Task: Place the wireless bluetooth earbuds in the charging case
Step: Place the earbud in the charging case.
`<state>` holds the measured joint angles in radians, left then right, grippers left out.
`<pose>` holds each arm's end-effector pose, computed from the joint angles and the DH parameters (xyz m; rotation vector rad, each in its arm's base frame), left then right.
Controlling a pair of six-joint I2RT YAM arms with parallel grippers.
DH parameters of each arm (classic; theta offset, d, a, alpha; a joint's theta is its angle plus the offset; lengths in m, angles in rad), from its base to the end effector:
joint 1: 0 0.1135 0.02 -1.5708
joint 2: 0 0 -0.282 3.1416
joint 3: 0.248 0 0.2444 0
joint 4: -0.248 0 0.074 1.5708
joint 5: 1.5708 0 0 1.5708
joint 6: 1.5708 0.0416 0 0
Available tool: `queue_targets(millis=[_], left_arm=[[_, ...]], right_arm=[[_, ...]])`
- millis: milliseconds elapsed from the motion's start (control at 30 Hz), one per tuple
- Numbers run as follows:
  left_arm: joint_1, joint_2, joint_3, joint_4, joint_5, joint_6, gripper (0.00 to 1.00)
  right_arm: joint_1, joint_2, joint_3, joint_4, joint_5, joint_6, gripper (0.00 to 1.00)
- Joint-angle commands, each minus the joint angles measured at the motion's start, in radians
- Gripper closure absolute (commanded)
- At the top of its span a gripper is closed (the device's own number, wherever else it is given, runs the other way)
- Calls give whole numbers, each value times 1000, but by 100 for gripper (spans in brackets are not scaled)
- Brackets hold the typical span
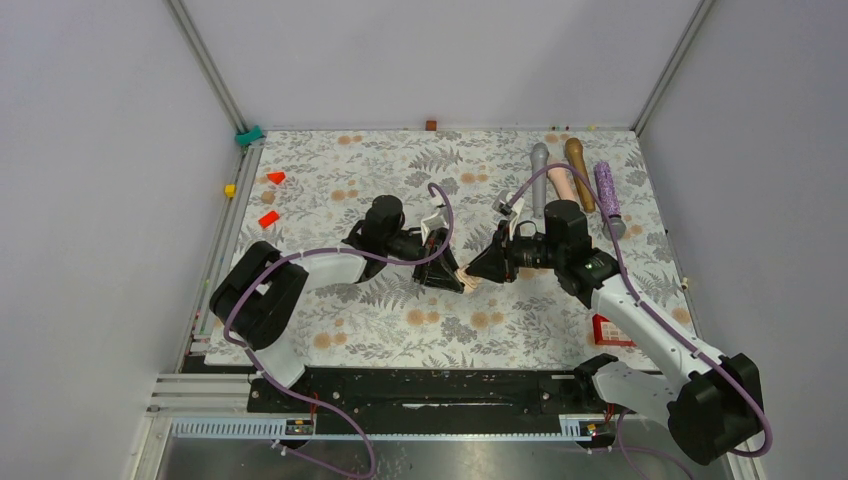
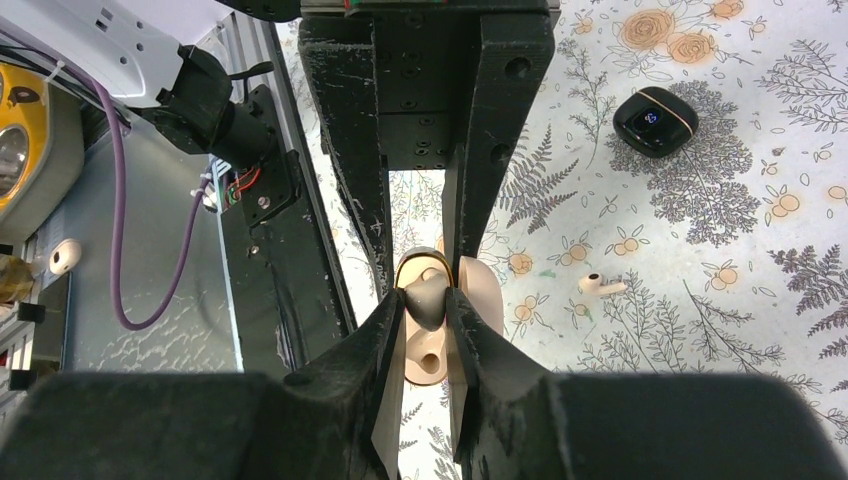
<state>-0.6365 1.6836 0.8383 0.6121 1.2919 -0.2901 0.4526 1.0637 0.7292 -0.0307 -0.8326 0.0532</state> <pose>0.2472 -0.2325 0.2365 1.3073 1.5194 -1.7694 0.1860 0.1247 0.3025 -0.9384 1.7379 1.1343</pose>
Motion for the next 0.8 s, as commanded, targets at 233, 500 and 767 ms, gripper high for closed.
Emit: queue_targets(millis=[233,500,767], left_arm=[[-10,-19,-4,98,34,-12,100],[-6,-21,-16,186,48,-81,100],[-2,-1,-39,387,56,-225,100]], right_arm=[[23,16,-11,62,-8,5,80],[26,10,-3,-7,-6,-46,81],[26,10,7,-13,0,-44,80]])
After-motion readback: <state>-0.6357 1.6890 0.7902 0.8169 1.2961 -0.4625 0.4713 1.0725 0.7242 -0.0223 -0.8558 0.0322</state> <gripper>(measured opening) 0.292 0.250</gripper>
